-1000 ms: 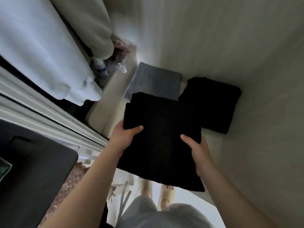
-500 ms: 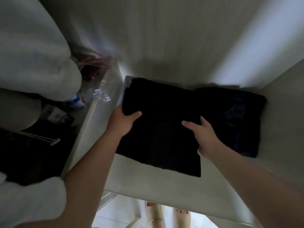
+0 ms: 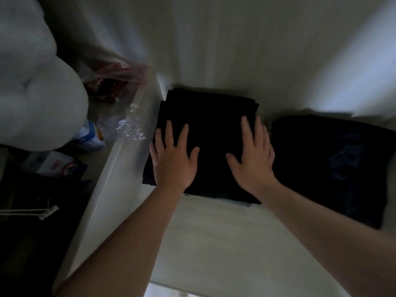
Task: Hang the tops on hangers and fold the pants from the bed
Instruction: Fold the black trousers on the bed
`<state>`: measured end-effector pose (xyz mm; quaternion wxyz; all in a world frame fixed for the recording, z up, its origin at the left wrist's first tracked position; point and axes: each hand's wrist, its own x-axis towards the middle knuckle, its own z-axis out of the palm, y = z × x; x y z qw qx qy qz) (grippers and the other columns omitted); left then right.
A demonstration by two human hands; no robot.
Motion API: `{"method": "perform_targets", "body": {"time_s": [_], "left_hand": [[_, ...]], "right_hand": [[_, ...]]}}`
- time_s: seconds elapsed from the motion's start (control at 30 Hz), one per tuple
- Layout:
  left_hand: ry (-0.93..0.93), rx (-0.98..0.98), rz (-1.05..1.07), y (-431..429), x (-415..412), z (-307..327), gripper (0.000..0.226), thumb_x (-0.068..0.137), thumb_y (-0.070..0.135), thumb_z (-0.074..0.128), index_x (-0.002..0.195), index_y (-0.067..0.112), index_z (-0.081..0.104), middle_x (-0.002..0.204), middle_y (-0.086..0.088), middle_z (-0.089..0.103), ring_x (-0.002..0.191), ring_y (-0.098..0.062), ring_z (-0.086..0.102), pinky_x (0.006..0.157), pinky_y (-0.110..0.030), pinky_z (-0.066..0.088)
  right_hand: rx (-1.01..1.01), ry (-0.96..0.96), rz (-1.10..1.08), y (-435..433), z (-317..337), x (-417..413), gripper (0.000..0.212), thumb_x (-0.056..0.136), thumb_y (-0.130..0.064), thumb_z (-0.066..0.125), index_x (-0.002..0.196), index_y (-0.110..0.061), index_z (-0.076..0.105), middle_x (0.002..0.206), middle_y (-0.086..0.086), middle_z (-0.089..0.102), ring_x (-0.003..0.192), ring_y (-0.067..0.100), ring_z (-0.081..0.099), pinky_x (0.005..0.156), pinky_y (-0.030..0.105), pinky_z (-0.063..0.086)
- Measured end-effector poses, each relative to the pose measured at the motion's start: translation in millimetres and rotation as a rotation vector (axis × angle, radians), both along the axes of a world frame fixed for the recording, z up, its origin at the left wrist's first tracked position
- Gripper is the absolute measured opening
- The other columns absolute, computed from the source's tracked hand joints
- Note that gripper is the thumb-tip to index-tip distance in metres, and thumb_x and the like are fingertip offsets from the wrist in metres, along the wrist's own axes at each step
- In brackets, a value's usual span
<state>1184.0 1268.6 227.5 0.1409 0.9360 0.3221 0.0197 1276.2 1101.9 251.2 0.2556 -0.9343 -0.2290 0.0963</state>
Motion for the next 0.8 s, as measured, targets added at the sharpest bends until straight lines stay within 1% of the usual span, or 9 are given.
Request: {"method": "perform_targets", "body": {"time_s": [0.03, 0.1, 0.17, 0.23, 0.4, 0.53, 0.6, 0.67, 0.8], "left_hand": [[0.020, 0.038, -0.026, -5, -6, -8, 0.065, 0.100, 0.058, 0.031, 0.159, 0.037, 0.012, 0.169, -0.006, 0.001, 0.154, -0.035, 0.001, 0.123, -0.056, 0.010], [0.058, 0.075, -0.035, -8, -15, -24, 0.065, 0.100, 0.060, 0.022, 0.160, 0.037, 0.009, 0.169, -0.006, 0.000, 0.154, -0.034, -0.002, 0.123, -0.056, 0.008], [0.065, 0.087, -0.032, -6, -16, -36, 0.065, 0.100, 0.062, 0.018, 0.160, 0.038, 0.006, 0.169, -0.006, -0.001, 0.155, -0.033, -0.003, 0.123, -0.056, 0.008], [0.070, 0.097, -0.028, -3, -12, -46, 0.066, 0.100, 0.062, 0.017, 0.160, 0.038, 0.001, 0.169, -0.006, -0.004, 0.155, -0.033, -0.006, 0.123, -0.056, 0.007], [0.131, 0.105, -0.023, 1, 0, -55, 0.067, 0.101, 0.063, 0.018, 0.158, 0.041, -0.008, 0.168, -0.004, -0.012, 0.154, -0.032, -0.011, 0.122, -0.055, 0.000], [0.249, 0.015, -0.044, 10, 7, -45, 0.069, 0.099, 0.066, 0.016, 0.156, 0.042, -0.016, 0.166, -0.001, -0.023, 0.152, -0.030, -0.020, 0.122, -0.055, -0.004], [0.282, -0.061, -0.043, 8, 6, -34, 0.072, 0.099, 0.068, 0.018, 0.156, 0.041, -0.015, 0.166, 0.000, -0.025, 0.152, -0.030, -0.022, 0.122, -0.056, -0.006], [0.273, -0.138, -0.023, -3, 0, -26, 0.072, 0.099, 0.067, 0.019, 0.158, 0.039, -0.011, 0.166, 0.000, -0.022, 0.152, -0.029, -0.022, 0.121, -0.055, -0.008], [0.264, -0.237, -0.011, -53, -40, -18, 0.068, 0.101, 0.064, 0.020, 0.158, 0.039, -0.007, 0.167, 0.001, -0.020, 0.153, -0.023, -0.020, 0.121, -0.053, -0.009]], "right_hand": [[-0.082, -0.086, 0.109, -7, -7, -12, 0.089, 0.092, -0.044, 0.055, 0.157, -0.043, -0.006, 0.168, -0.003, -0.010, 0.154, 0.028, -0.004, 0.120, 0.054, 0.010], [-0.212, -0.106, 0.257, -15, -25, -26, 0.075, 0.097, -0.055, 0.037, 0.156, -0.047, -0.008, 0.167, -0.004, -0.015, 0.154, 0.029, -0.011, 0.120, 0.057, 0.008], [-0.299, -0.051, 0.281, -13, -42, -25, 0.067, 0.097, -0.063, 0.020, 0.155, -0.048, -0.010, 0.167, -0.005, -0.018, 0.153, 0.028, -0.015, 0.122, 0.057, 0.007], [-0.322, -0.011, 0.267, -5, -56, -16, 0.067, 0.095, -0.068, 0.012, 0.155, -0.048, -0.011, 0.166, -0.007, -0.020, 0.153, 0.027, -0.016, 0.123, 0.056, 0.004], [-0.368, 0.060, 0.273, 8, -72, -1, 0.069, 0.091, -0.074, 0.005, 0.152, -0.051, -0.015, 0.163, -0.012, -0.027, 0.152, 0.026, -0.021, 0.121, 0.054, -0.006], [-0.445, 0.188, 0.307, 15, -64, 10, 0.068, 0.094, -0.073, 0.013, 0.152, -0.051, -0.015, 0.161, -0.014, -0.032, 0.151, 0.025, -0.024, 0.122, 0.055, -0.005], [-0.455, 0.243, 0.324, 14, -51, 11, 0.070, 0.096, -0.071, 0.019, 0.154, -0.049, -0.013, 0.162, -0.014, -0.030, 0.152, 0.025, -0.022, 0.122, 0.056, -0.001], [-0.468, 0.247, 0.333, 4, -41, 3, 0.071, 0.097, -0.070, 0.022, 0.156, -0.046, -0.011, 0.163, -0.012, -0.027, 0.153, 0.024, -0.018, 0.123, 0.054, 0.002], [-0.507, 0.234, 0.357, -35, -27, -39, 0.072, 0.099, -0.067, 0.025, 0.155, -0.045, -0.016, 0.164, -0.006, -0.028, 0.153, 0.022, -0.017, 0.122, 0.052, 0.001]]}}
